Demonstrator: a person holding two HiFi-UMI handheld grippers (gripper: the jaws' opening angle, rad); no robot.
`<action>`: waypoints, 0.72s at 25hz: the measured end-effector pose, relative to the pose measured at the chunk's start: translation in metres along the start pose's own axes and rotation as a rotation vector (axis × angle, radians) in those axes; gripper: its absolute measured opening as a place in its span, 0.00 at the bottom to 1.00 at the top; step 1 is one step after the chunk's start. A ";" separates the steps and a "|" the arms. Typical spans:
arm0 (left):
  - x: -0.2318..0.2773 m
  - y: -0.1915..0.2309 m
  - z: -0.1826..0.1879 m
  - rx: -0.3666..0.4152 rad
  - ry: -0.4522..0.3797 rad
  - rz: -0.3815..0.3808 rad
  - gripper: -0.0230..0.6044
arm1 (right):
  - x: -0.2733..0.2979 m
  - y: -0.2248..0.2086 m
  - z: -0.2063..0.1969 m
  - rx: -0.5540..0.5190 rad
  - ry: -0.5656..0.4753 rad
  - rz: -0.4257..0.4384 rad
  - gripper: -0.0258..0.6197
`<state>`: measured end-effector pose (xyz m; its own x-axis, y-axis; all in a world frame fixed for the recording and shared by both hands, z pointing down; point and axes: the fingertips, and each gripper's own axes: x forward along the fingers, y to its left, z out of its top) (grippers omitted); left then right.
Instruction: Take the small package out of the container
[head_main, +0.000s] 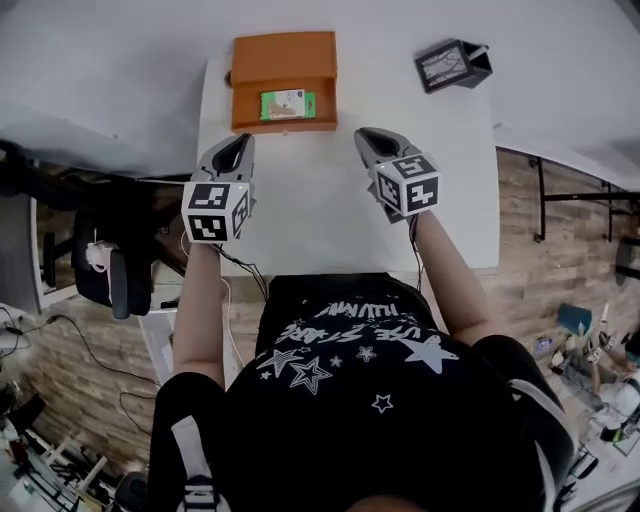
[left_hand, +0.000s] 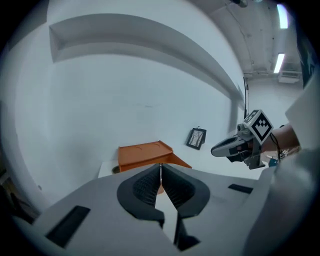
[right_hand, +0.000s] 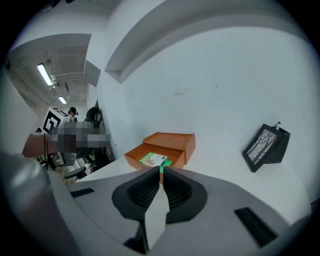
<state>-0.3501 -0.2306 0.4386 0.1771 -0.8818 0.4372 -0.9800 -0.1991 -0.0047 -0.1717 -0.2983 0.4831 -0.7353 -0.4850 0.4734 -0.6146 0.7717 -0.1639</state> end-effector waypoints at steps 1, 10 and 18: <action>0.009 0.002 0.002 0.007 0.009 -0.036 0.07 | 0.003 -0.002 0.000 0.007 0.005 -0.015 0.12; 0.073 0.004 0.009 0.110 0.144 -0.328 0.26 | 0.020 -0.025 0.009 0.047 0.030 -0.115 0.12; 0.117 0.014 0.007 0.256 0.263 -0.433 0.47 | 0.040 -0.043 0.006 0.087 0.063 -0.132 0.12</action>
<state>-0.3424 -0.3390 0.4833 0.4970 -0.5674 0.6565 -0.7641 -0.6448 0.0212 -0.1762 -0.3530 0.5041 -0.6287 -0.5510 0.5487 -0.7291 0.6630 -0.1696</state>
